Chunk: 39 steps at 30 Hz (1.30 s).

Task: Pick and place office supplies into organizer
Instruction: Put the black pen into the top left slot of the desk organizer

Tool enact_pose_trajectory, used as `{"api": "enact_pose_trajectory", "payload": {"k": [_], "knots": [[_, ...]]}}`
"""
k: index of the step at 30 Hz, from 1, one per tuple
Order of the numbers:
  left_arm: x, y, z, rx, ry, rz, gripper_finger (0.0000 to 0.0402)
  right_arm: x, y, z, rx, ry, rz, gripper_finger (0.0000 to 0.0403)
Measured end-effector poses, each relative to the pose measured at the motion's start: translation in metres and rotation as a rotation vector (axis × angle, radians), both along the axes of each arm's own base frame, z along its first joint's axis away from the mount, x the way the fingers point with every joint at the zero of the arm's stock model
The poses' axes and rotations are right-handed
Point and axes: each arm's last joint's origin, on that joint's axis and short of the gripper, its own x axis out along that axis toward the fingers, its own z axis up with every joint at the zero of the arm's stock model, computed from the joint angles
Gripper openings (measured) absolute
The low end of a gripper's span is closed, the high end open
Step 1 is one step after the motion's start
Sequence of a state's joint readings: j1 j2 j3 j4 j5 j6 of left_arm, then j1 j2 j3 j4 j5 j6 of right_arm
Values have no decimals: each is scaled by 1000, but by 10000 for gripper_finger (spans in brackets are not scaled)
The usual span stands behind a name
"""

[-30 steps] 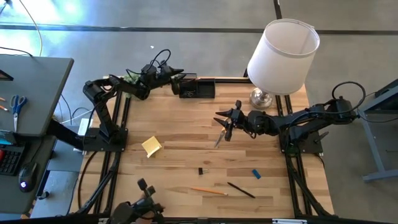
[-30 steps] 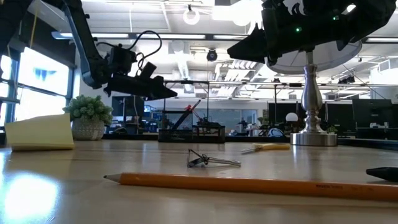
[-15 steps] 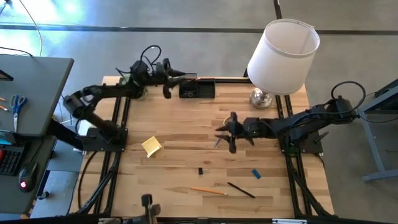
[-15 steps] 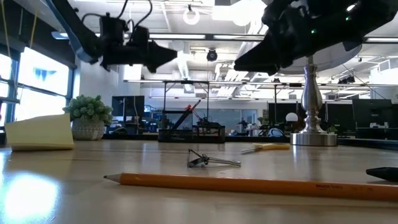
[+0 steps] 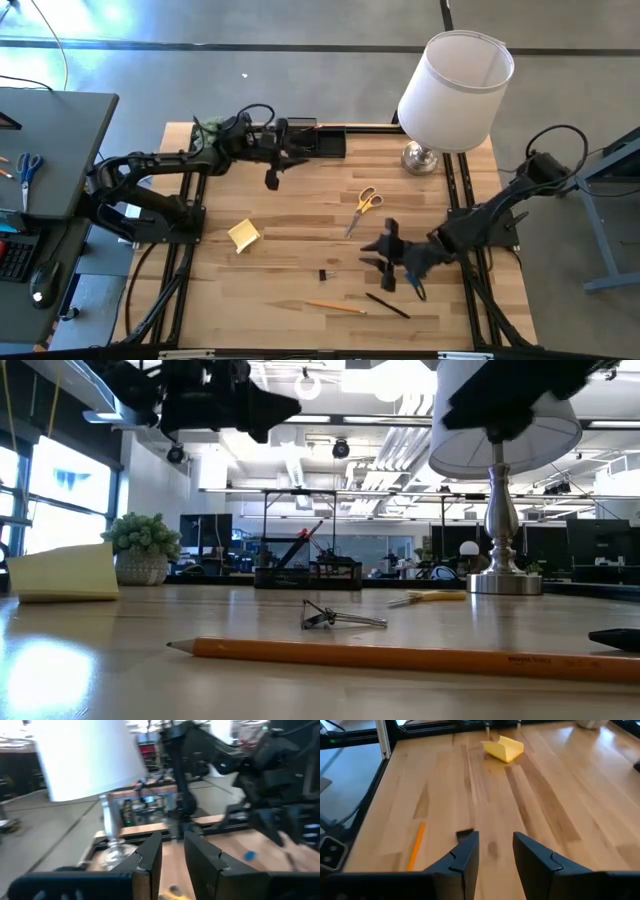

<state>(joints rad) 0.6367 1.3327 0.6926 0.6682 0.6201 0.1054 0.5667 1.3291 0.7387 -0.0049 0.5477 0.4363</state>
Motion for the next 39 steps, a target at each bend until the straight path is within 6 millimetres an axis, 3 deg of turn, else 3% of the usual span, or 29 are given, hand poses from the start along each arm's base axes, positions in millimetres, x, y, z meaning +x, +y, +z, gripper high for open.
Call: {"api": "enact_pose_trajectory", "payload": {"k": [6,13,17,26,35,39], "knots": [[11,-19,0,-7,4,-74,69,-10,31,-9,52,62,-74,115],[30,-38,17,21,43,-127,69,0,73,-48,181,211,-82,114],[43,-54,28,115,110,-62,69,-3,98,-56,206,289,-134,114],[56,-82,49,153,118,-92,69,-38,147,-45,247,317,-198,114],[63,-105,52,169,114,-1,69,-73,174,-85,196,369,-184,114],[65,-118,52,149,113,22,69,-86,178,-93,144,366,-175,114]]}}
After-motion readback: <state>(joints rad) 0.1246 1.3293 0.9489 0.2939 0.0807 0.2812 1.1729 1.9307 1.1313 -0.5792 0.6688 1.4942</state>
